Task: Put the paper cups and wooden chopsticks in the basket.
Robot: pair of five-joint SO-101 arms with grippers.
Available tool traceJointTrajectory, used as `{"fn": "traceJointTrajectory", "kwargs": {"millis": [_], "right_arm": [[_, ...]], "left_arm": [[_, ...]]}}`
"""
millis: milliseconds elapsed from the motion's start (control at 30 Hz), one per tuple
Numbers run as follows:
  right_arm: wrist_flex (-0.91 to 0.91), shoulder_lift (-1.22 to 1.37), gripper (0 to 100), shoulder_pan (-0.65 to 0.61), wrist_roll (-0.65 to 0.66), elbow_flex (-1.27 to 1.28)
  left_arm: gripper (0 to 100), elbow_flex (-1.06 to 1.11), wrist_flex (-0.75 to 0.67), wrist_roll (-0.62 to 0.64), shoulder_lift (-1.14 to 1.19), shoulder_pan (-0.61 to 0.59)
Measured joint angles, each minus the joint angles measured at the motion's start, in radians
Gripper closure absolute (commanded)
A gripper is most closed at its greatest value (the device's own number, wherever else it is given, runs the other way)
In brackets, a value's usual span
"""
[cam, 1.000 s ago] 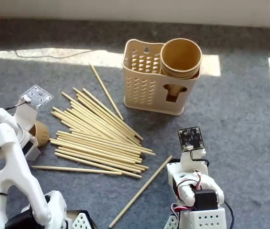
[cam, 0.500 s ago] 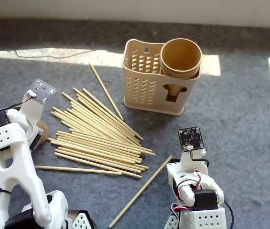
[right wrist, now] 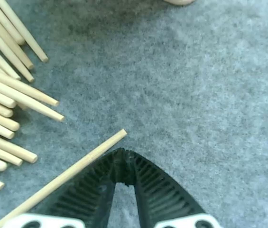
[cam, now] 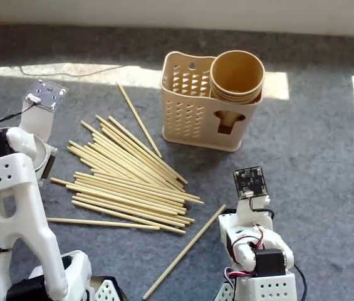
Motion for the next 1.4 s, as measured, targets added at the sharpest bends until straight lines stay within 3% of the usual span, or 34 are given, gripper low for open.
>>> {"fn": "traceJointTrajectory", "kwargs": {"millis": [333, 600, 1033, 1267, 1400], "right_arm": [[0.000, 0.000, 99.3, 0.000, 0.000, 0.000], [0.000, 0.000, 99.3, 0.000, 0.000, 0.000], [0.000, 0.000, 99.3, 0.000, 0.000, 0.000], [0.000, 0.000, 99.3, 0.000, 0.000, 0.000], [0.000, 0.000, 99.3, 0.000, 0.000, 0.000]], "left_arm": [[100, -0.235, 0.155, 0.100, 0.000, 0.235], [100, -0.288, 0.158, 0.137, 0.000, 0.342], [100, -0.377, 0.158, 0.137, 0.000, 0.374], [100, -0.494, 0.155, 0.137, -0.002, 0.531], [100, -0.528, 0.086, 0.147, -0.002, 0.618]]}}
